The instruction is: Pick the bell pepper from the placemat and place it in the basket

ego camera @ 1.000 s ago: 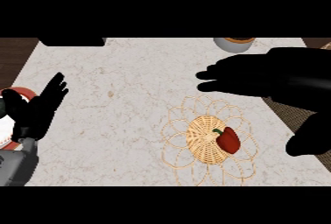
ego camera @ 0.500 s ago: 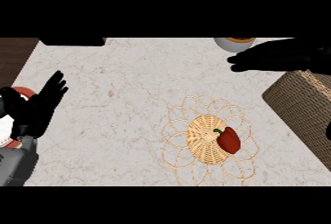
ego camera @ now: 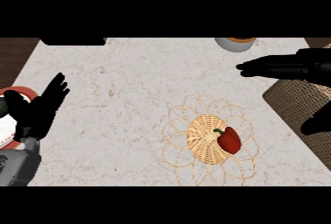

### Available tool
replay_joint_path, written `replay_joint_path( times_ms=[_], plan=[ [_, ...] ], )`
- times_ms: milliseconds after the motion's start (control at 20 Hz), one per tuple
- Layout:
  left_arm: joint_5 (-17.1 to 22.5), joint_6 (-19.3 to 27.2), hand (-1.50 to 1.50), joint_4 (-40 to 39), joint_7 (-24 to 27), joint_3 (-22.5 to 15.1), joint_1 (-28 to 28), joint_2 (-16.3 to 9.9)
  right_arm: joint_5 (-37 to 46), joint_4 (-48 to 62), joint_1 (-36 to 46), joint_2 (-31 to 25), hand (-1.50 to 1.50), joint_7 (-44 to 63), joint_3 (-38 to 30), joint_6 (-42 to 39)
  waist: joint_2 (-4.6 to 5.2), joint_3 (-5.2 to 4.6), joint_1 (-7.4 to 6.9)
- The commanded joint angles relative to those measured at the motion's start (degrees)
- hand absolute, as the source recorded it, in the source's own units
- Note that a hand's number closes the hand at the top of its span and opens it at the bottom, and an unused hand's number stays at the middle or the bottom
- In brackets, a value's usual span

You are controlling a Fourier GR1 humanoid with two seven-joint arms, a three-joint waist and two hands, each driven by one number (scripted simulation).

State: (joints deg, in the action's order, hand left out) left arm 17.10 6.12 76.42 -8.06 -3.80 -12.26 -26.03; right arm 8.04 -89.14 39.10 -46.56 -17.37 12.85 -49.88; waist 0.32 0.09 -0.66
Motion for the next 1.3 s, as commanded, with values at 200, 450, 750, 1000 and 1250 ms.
replay_joint_path(
  times_ms=[200, 450, 750, 1000, 1250],
  plan=[
    [-0.54, -1.27, 0.00, -0.10, 0.25, 0.94, 0.37, 1.10, 10.92, 3.36, -8.71, 5.59, -1.50, -15.34, 6.25, 9.79, -0.16, -0.04, 0.10],
    [-2.05, 0.77, 0.00, 4.65, -3.57, 0.54, 0.00, 0.96, 14.64, 13.83, -9.36, 11.16, -1.50, -20.88, 9.79, 17.09, -0.08, -0.01, -0.75],
    [-3.28, -2.15, 0.00, -0.11, -2.01, 2.10, -0.54, 2.10, 19.36, 13.77, -12.23, 15.35, -1.50, -20.42, 12.48, 19.85, -0.26, -0.09, 0.47],
    [-3.63, -3.17, 0.00, -2.70, -0.55, 4.47, -1.62, 2.31, 26.99, 20.22, -11.19, 17.22, -1.50, -22.18, 15.80, 23.01, -0.19, -0.09, 0.39],
    [-5.83, -1.77, 0.00, -0.73, -2.90, 4.09, -2.53, 4.49, 31.63, 28.89, -6.44, 19.24, -1.50, -26.29, 14.32, 24.04, -0.19, -0.08, 0.31]
  ],
)
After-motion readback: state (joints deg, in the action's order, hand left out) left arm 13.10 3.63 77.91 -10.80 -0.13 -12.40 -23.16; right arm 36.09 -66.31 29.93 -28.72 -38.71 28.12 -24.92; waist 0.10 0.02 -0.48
